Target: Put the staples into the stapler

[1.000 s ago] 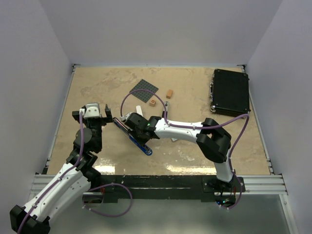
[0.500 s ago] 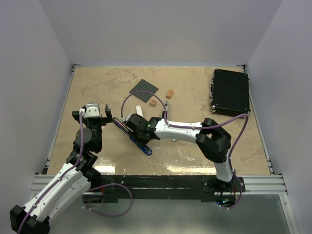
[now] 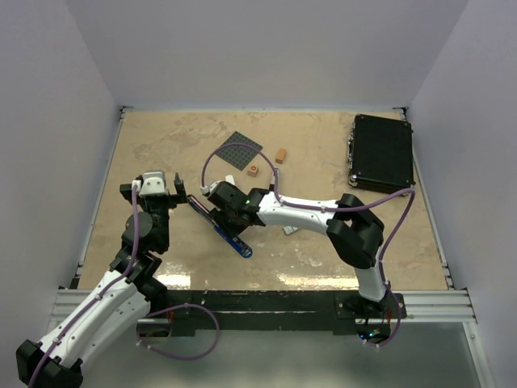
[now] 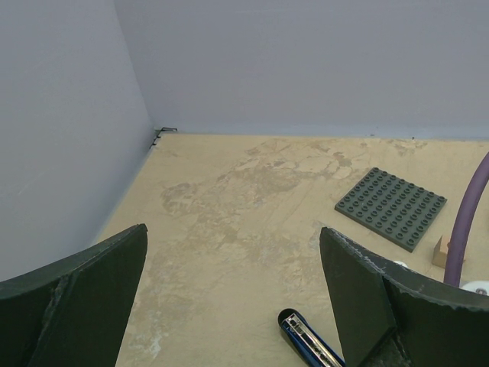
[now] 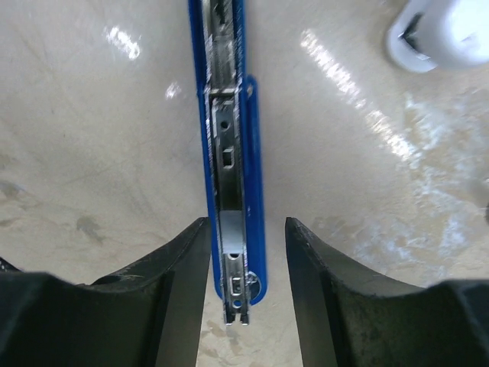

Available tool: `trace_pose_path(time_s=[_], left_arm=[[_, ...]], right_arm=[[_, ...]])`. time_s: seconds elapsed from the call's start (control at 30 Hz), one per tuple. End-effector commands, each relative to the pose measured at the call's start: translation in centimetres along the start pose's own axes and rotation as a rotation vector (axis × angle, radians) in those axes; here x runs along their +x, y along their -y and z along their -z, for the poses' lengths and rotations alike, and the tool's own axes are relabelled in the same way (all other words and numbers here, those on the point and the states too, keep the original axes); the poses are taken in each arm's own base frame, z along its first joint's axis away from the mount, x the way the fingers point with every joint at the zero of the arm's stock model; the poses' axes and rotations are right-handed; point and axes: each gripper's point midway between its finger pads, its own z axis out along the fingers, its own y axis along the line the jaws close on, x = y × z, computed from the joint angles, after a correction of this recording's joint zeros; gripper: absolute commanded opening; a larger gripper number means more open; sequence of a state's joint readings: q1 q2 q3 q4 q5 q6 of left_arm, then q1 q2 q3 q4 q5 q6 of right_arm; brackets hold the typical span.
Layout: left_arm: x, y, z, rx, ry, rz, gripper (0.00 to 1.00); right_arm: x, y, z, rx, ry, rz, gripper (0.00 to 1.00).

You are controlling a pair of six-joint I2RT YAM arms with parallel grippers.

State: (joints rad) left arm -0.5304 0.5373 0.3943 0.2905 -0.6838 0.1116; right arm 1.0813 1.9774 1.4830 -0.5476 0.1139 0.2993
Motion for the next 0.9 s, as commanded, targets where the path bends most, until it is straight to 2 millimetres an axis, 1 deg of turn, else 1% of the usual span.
trace_pose_path(time_s=[0.0,0.07,0.23,0.43,0.63,0.67,0.87], left_arm=[[-0.9,0.4,-0.1,0.012,0.036,0.054,0.99],[-0.9,0.3,-0.1,0.009,0.035,0.054,0.99],[-0.9,0.3,-0.1,0.009,0.036,0.054,0.99],[-0.9,0.3,-0.1,0.009,0.037,0.056,1.00],[-0.9,0.3,-0.1,0.010,0.036,0.054,0.99],[-0.9,0.3,-0.1,0.010,0.036,0.055,0.99],[-0.8,0.4,-0.1,0.011,0.034,0.053,1.00]], right_arm=[[-4.2,1.6,1.6,0.039,0.115,-0.068,0.48],[-4.6,1.7,1.4,0.043,0.118,-0.062,0.49],[-4.4,1.6,0.2,0.044,0.095,-0.043,0.49],[-4.5,1.4,-0.2,0.035,0.097,-0.034,0.49],[-3.5,1.4,-0.7,0.030,0.070,-0.025,0.49],[-3.1,1.5,-0.9,0.031,0.058,-0.021,0.49],[-2.2,1.3,-1.0,0.013,0.035,-0.003,0.49]])
